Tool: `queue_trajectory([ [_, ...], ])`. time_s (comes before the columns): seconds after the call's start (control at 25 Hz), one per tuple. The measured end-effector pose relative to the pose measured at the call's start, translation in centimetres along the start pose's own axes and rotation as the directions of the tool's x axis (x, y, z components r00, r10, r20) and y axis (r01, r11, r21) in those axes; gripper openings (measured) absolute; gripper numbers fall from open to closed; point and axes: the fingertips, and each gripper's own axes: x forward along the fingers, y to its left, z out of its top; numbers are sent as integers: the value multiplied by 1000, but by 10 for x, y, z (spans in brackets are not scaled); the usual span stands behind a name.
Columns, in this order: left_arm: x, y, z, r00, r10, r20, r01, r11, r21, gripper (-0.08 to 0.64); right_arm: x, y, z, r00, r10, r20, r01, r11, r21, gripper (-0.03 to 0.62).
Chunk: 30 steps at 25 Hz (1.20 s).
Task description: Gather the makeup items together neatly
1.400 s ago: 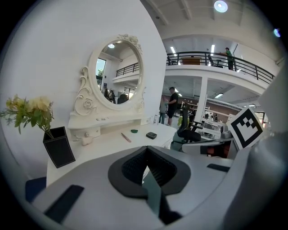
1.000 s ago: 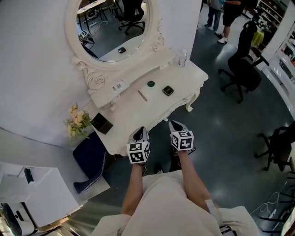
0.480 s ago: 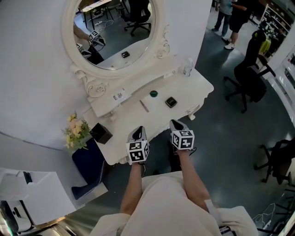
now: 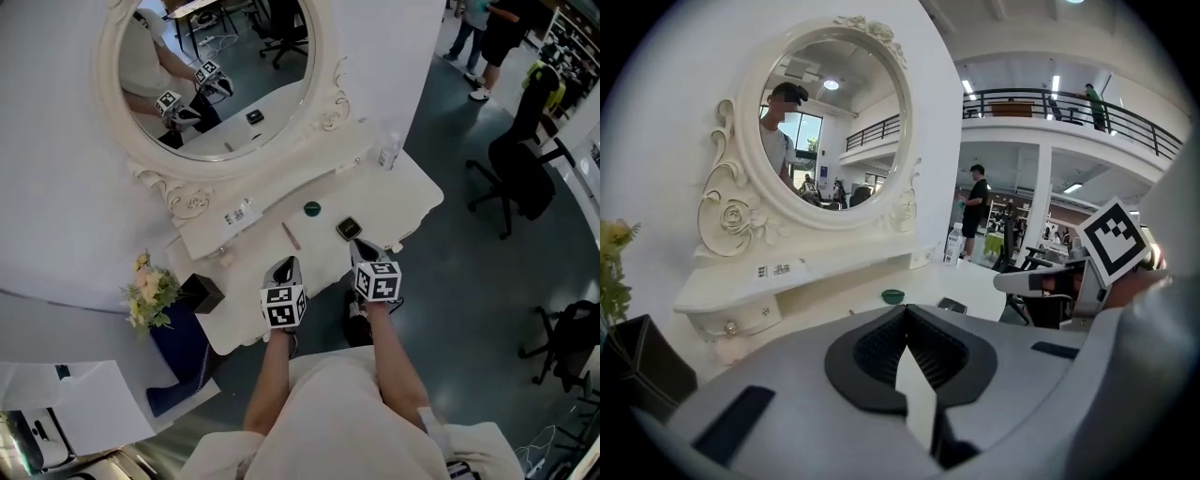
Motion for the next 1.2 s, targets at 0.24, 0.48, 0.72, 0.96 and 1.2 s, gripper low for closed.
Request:
queue_trajectory([
  [0.24, 44, -7, 24, 1000, 13, 2, -13, 1000, 4, 14, 27, -32, 22, 1000, 18, -19, -19, 999, -37, 46],
  [0.48, 81, -19, 34, 999, 40, -10, -40, 999, -10, 14, 50, -60, 34, 996, 63, -67, -71, 990, -125, 46],
  [0.72, 106, -19, 26, 993, 115, -35, -118, 990, -81, 14, 80, -70, 25, 974, 139, -177, -174, 965, -197, 46],
  [0.96, 119, -8, 15, 974, 220, -47, -224, 962, -153, 14, 108, -70, 16, 941, 212, -265, -275, 933, -233, 48],
  [1.2, 126, -3, -1, 953, 295, -71, -303, 928, -215, 14, 129, -64, -6, 890, 267, -369, -370, 896, -245, 197],
])
